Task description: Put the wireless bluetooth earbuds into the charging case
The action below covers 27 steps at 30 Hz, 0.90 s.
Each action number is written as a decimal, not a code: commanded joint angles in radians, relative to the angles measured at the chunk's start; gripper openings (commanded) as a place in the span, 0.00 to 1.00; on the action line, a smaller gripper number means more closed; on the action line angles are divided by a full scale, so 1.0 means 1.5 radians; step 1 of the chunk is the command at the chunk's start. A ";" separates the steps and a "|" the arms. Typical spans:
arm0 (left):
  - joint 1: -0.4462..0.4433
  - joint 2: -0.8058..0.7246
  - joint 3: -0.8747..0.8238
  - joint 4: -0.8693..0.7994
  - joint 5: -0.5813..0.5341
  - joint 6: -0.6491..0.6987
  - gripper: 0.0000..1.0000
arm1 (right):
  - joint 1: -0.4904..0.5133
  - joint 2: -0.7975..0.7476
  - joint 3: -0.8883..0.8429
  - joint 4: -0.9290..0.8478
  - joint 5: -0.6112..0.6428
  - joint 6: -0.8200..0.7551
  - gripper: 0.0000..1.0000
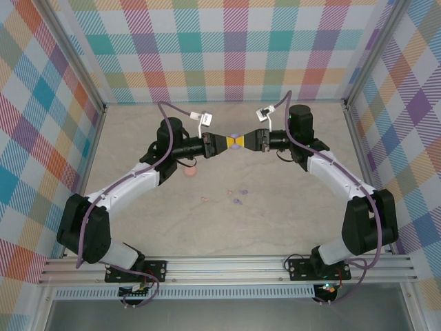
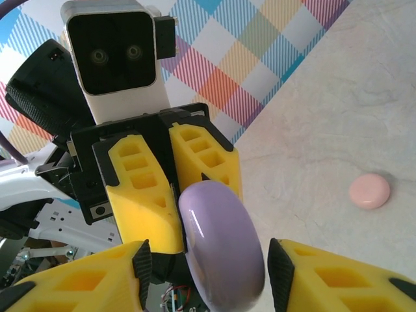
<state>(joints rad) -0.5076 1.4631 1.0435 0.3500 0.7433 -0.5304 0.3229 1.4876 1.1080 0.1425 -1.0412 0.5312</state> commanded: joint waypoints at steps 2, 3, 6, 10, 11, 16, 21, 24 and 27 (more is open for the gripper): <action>-0.006 -0.021 0.009 0.018 0.008 0.018 0.19 | 0.006 -0.009 0.007 0.029 -0.030 -0.020 0.46; -0.006 -0.021 0.008 0.013 0.005 0.020 0.19 | 0.007 -0.010 0.007 0.031 -0.032 -0.020 0.43; -0.007 -0.023 0.009 0.006 0.000 0.026 0.19 | 0.008 -0.014 0.005 0.031 -0.034 -0.020 0.39; -0.007 -0.021 0.010 0.004 0.000 0.027 0.19 | 0.009 -0.017 0.005 0.029 -0.041 -0.022 0.32; -0.008 -0.020 0.010 0.003 0.000 0.028 0.20 | 0.009 -0.018 0.006 0.026 -0.041 -0.023 0.30; -0.012 -0.020 0.013 -0.016 0.012 0.036 0.34 | 0.009 -0.022 0.022 -0.023 -0.026 -0.050 0.21; -0.019 -0.020 0.015 -0.041 0.028 0.049 0.38 | 0.009 -0.022 0.038 -0.066 -0.026 -0.081 0.19; -0.021 -0.019 0.014 -0.042 0.032 0.051 0.38 | 0.010 -0.022 0.039 -0.066 -0.026 -0.080 0.18; -0.021 -0.017 0.016 -0.041 0.038 0.050 0.38 | 0.011 -0.020 0.043 -0.077 -0.032 -0.087 0.19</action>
<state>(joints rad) -0.5232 1.4513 1.0439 0.2905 0.7685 -0.4778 0.3298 1.4837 1.1374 0.0414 -1.0504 0.4435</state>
